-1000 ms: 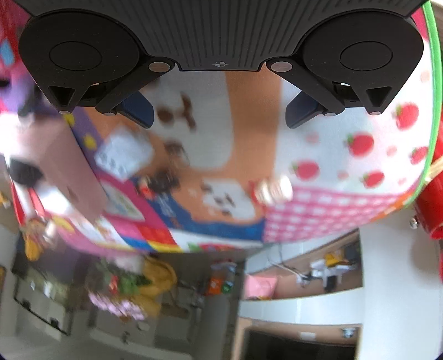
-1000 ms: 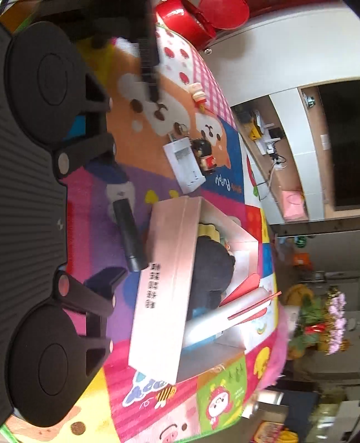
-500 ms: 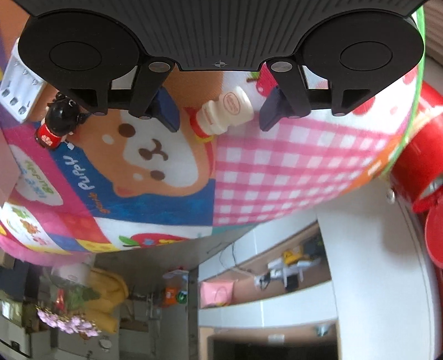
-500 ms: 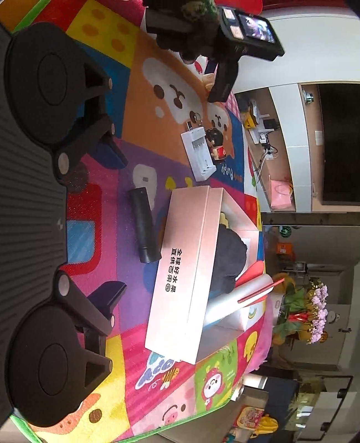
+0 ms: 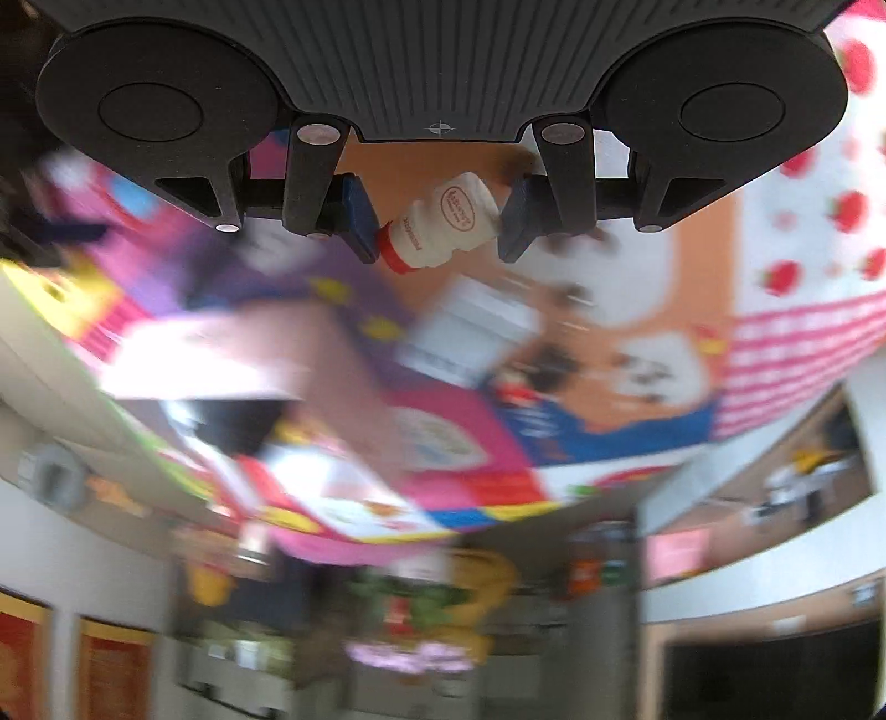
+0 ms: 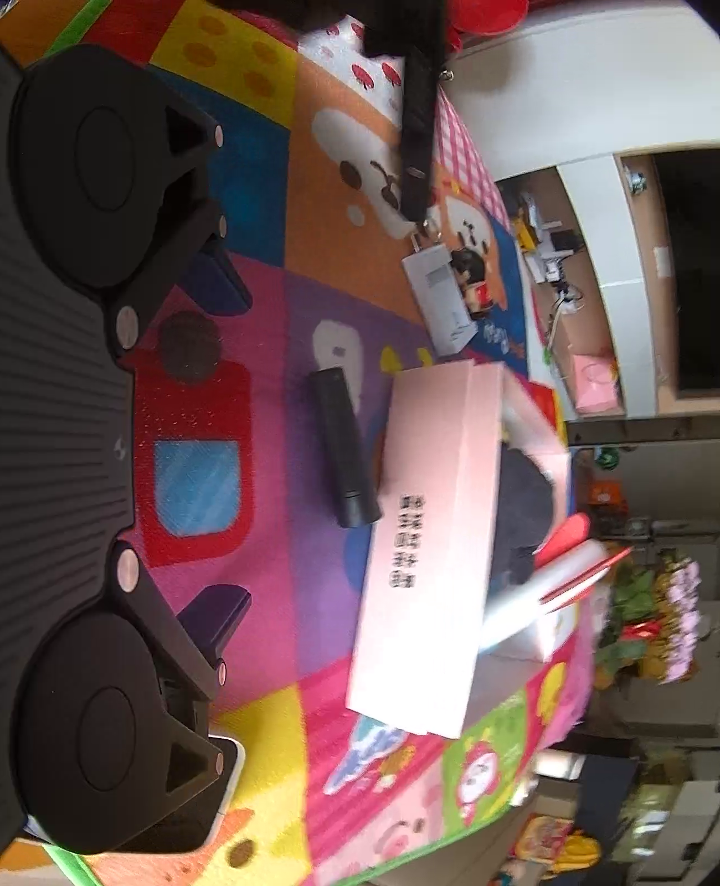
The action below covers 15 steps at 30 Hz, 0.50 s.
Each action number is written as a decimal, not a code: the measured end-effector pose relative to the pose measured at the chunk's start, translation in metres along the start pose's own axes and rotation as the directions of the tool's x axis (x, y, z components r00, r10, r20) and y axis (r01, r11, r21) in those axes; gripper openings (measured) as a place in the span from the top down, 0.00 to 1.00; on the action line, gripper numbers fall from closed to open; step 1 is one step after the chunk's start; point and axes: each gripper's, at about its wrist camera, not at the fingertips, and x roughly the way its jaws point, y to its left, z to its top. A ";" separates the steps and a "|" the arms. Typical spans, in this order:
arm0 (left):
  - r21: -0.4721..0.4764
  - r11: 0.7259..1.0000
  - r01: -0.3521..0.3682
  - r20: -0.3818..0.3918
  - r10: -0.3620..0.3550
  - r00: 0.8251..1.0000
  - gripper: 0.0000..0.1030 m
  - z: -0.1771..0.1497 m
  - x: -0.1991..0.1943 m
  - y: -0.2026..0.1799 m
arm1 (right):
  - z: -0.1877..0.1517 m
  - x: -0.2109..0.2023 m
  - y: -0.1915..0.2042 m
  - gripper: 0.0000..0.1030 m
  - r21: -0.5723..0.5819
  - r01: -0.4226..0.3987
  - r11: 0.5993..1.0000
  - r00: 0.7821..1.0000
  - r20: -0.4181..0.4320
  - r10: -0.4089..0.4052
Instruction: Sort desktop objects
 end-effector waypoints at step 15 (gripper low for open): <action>-0.030 0.998 -0.052 -0.048 0.051 0.998 0.12 -0.036 -0.004 0.002 | 0.006 0.005 0.007 0.00 -0.041 0.029 0.999 0.998 -0.054 -0.031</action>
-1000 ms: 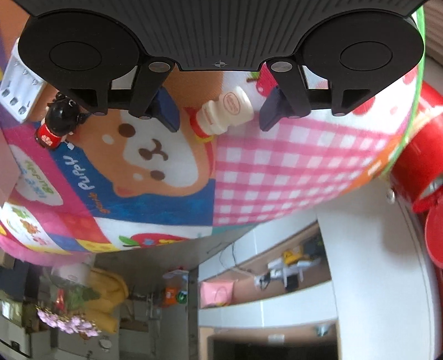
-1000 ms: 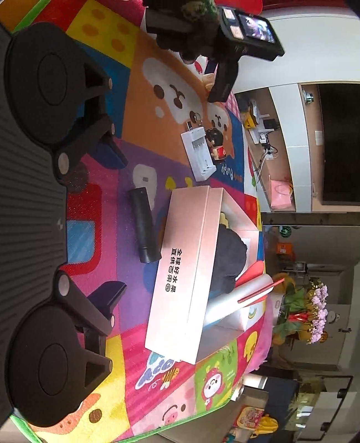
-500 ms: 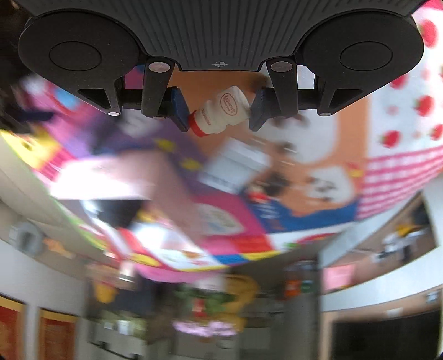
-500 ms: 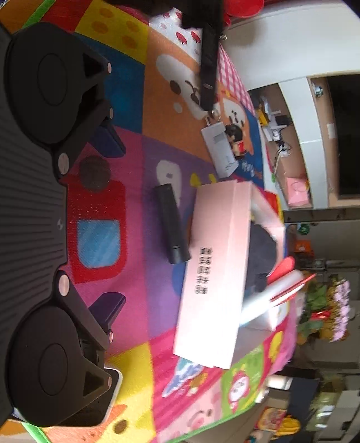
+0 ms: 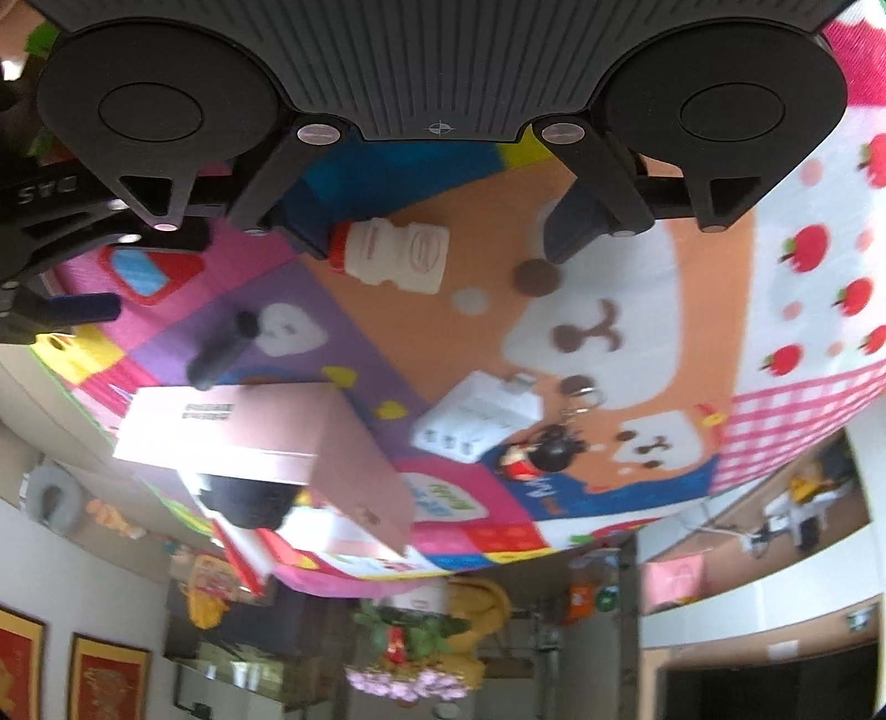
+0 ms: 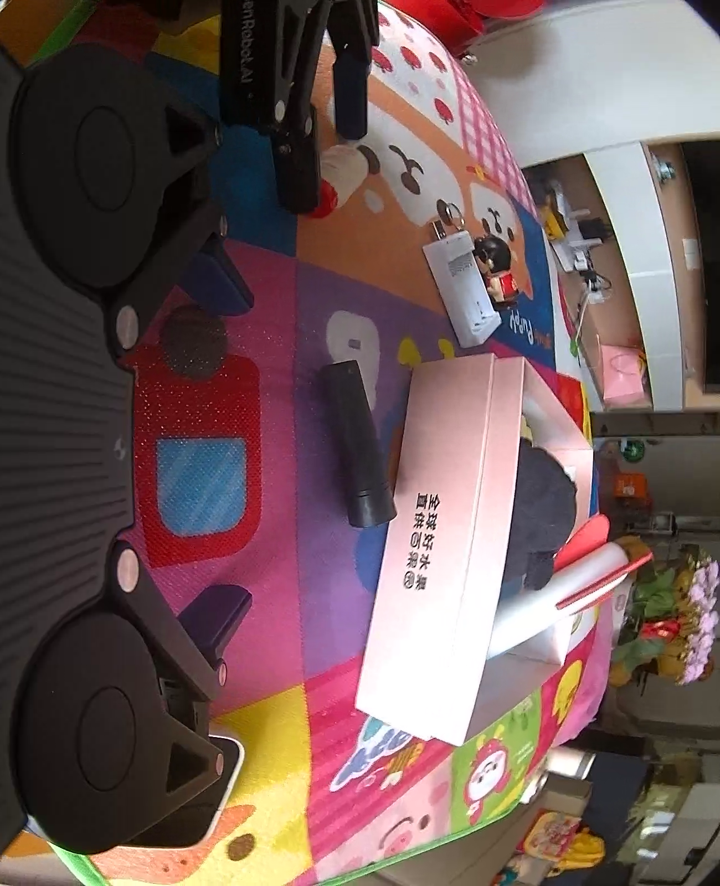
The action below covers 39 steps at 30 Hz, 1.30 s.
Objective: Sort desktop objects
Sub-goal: 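Grasp the black cylinder with the right gripper while the left reaches the yogurt bottle, then grasp the white yogurt bottle with the left gripper while the right lifts the cylinder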
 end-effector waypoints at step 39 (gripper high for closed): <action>0.094 0.994 0.055 0.030 -0.058 0.998 0.46 0.007 0.008 -0.029 | -0.001 -0.037 -0.031 0.27 -0.010 -0.064 0.998 0.998 0.001 0.064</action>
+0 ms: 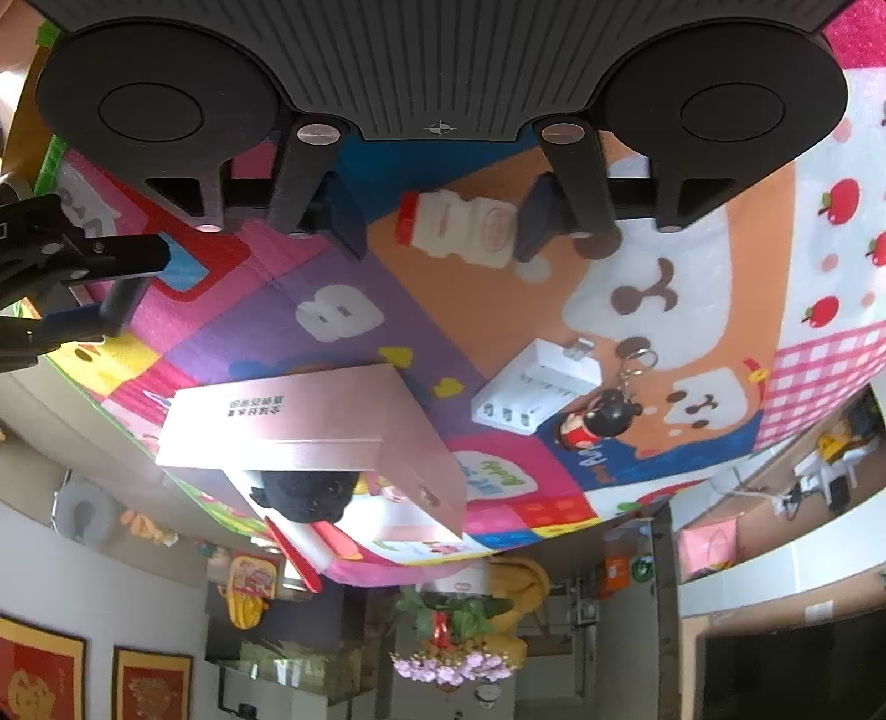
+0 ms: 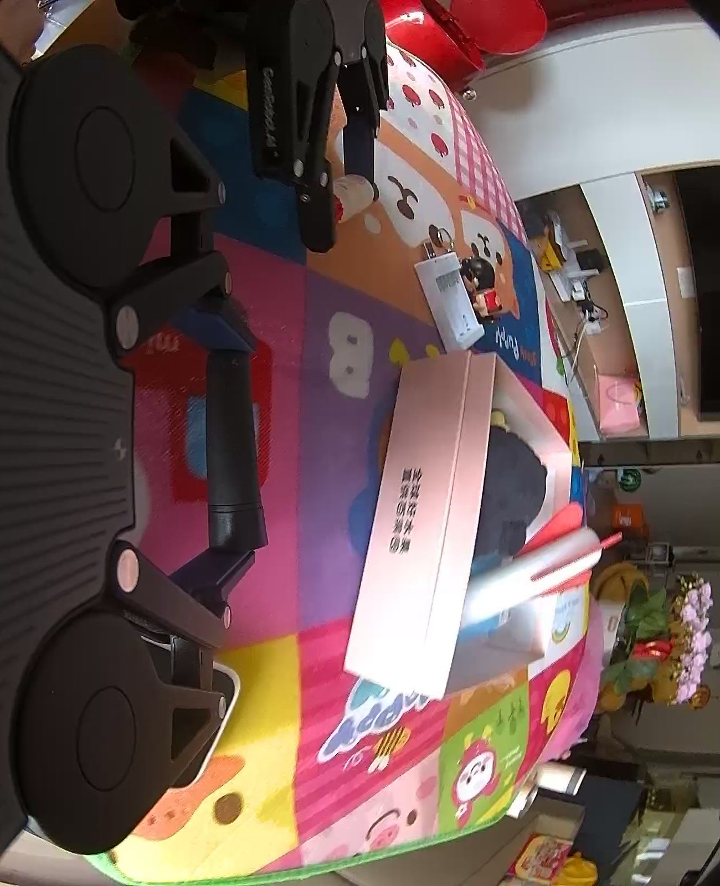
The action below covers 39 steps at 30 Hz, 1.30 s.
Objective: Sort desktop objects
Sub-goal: 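Grasp the white yogurt bottle with the left gripper while the right lifts the cylinder, then carry the cylinder and yogurt bottle over the pink box and release both inside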
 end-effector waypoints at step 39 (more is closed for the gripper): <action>-0.044 0.999 0.030 0.145 -0.023 0.989 0.06 0.099 0.023 0.029 | 0.257 0.034 -0.041 0.23 0.025 0.034 0.999 0.971 0.237 -0.039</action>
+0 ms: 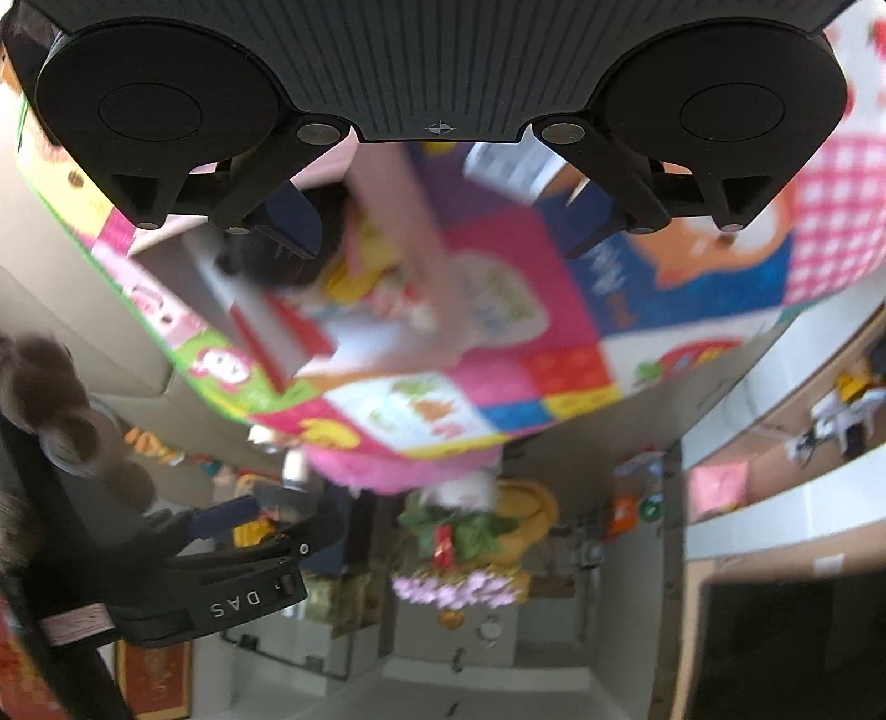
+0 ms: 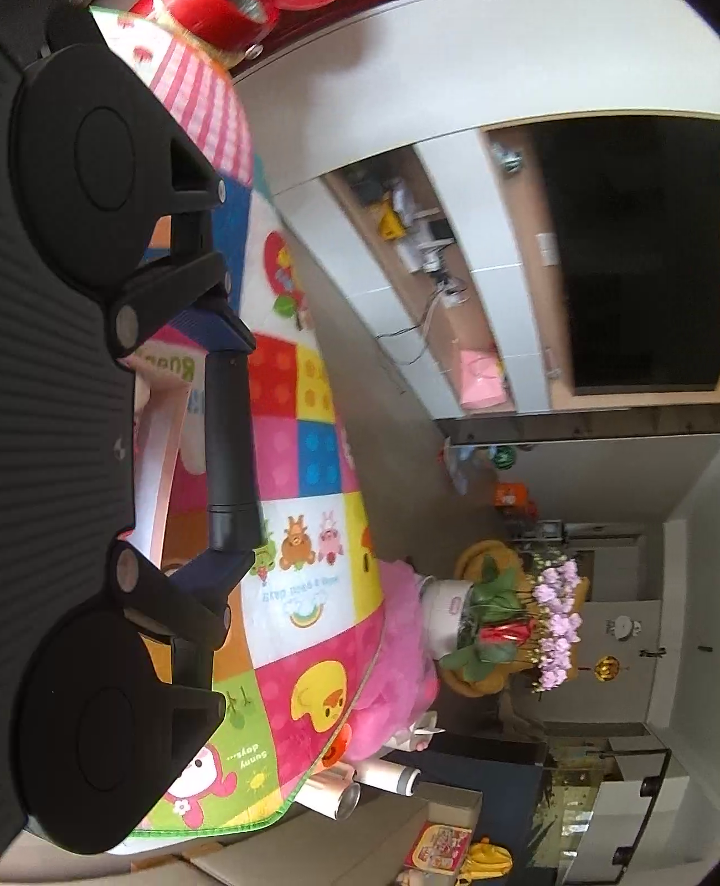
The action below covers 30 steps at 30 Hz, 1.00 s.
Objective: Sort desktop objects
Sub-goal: 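Carry the cylinder and yogurt bottle over the pink box and release both inside, then grasp the black-and-red figure keychain with the right gripper and lift it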
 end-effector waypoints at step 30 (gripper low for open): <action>-0.226 0.960 -0.167 -0.101 0.147 0.984 0.01 -0.106 -0.065 0.063 | -0.082 0.129 0.172 0.22 -0.123 -0.177 0.976 0.926 -0.358 0.123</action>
